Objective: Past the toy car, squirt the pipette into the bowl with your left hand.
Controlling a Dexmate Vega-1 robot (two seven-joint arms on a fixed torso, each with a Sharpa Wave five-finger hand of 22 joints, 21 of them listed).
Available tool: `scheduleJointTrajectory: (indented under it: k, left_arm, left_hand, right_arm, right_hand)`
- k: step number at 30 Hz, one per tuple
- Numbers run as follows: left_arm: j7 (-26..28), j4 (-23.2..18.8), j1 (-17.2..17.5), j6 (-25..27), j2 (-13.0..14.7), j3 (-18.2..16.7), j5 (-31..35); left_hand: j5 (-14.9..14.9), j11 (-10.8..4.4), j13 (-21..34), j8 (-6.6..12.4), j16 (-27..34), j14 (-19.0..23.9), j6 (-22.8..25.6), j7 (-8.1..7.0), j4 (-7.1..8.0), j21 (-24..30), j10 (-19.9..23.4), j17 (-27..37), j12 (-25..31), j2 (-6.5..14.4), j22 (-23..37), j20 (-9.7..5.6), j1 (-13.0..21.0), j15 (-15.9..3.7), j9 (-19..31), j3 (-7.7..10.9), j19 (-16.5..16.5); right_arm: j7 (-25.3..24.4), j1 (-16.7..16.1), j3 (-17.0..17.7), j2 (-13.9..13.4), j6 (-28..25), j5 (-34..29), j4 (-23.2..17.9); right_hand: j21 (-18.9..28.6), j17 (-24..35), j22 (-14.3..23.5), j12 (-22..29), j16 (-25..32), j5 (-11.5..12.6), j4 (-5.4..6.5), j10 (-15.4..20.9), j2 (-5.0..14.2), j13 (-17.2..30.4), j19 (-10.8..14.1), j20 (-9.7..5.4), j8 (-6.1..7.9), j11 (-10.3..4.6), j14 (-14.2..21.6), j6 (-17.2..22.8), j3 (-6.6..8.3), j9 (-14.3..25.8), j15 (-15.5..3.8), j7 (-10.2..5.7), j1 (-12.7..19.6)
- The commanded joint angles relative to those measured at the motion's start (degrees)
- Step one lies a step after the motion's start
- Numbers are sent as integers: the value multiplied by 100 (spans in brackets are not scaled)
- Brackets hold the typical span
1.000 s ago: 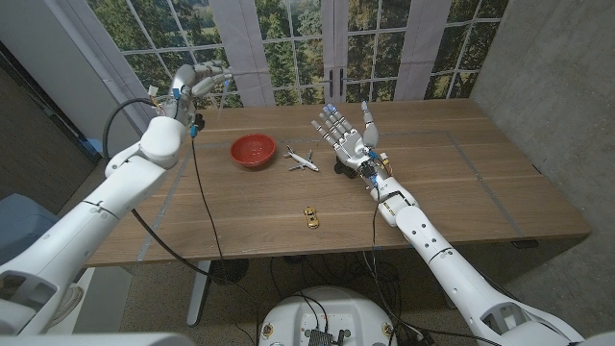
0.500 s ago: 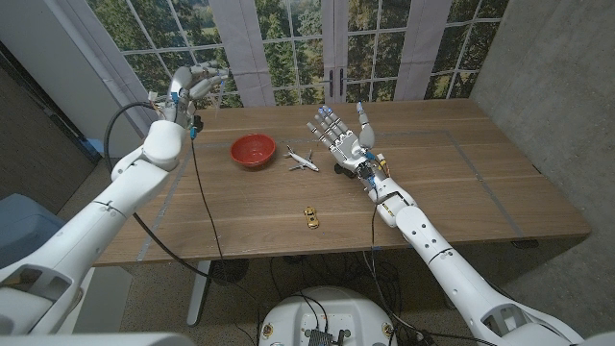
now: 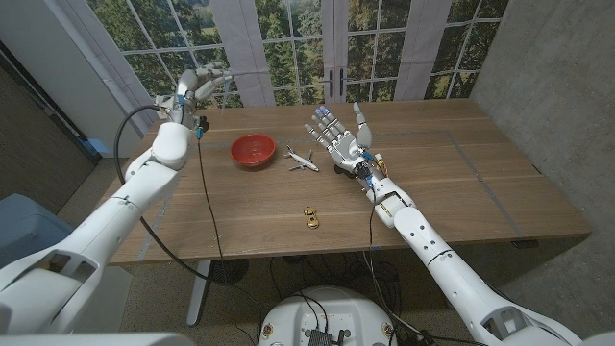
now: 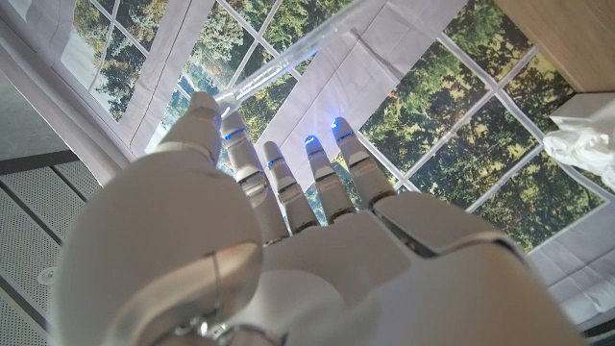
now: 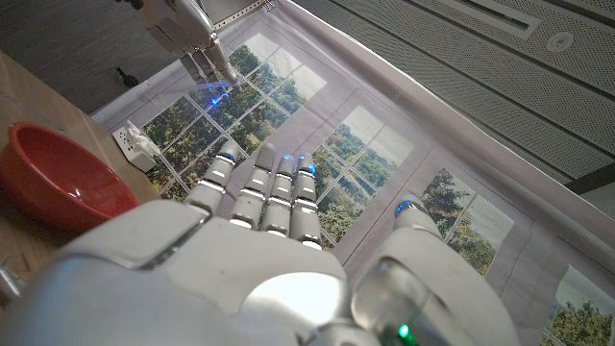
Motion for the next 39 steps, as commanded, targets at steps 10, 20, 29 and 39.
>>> scheduleJointTrajectory:
  k: [10,20,29,39]
  left_arm:
    - [-476,1330,-625,-942,-600,370,-320]
    - [-612,1437,-629,-1070,-671,378,-524]
    - [-600,1385,-548,-1080,-677,339,-624]
    - [-643,1307,-480,-1005,-704,268,-826]
  left_hand:
    - [-12,-40,16,25,34,86,69,-37,11,16,90,7,27,-4,16,-48,39,-692,25,-26,46]
    - [-10,-47,17,1,32,100,38,-32,5,16,107,5,25,-11,16,-60,50,-706,24,-34,53]
    - [-8,-48,18,-7,27,99,30,-21,3,16,114,5,22,-12,16,-61,60,-701,25,-38,58]
    - [7,-57,20,75,27,133,286,-9,-23,29,146,4,15,64,16,-94,185,-727,44,5,103]
  right_arm:
    - [-295,19,-36,-112,116,-146,-168]
    - [-371,73,-59,-151,72,-160,-168]
    - [-362,136,-81,-161,40,-164,-132]
    - [-354,183,-91,-155,11,-159,-93]
  right_hand:
    - [-37,10,9,-33,4,44,-55,-8,-1,-21,-39,40,-18,42,-22,5,24,16,17,66,-38]
    - [-47,6,10,-39,5,47,-77,-19,8,-38,-48,43,-25,33,-23,11,24,14,14,72,-56]
    - [-53,2,11,-38,8,50,-96,-17,15,-52,-50,45,-32,44,-20,13,24,12,13,70,-71]
    - [-60,-3,12,-38,8,52,-118,-18,24,-68,-53,35,-39,44,-26,17,24,10,15,80,-87]
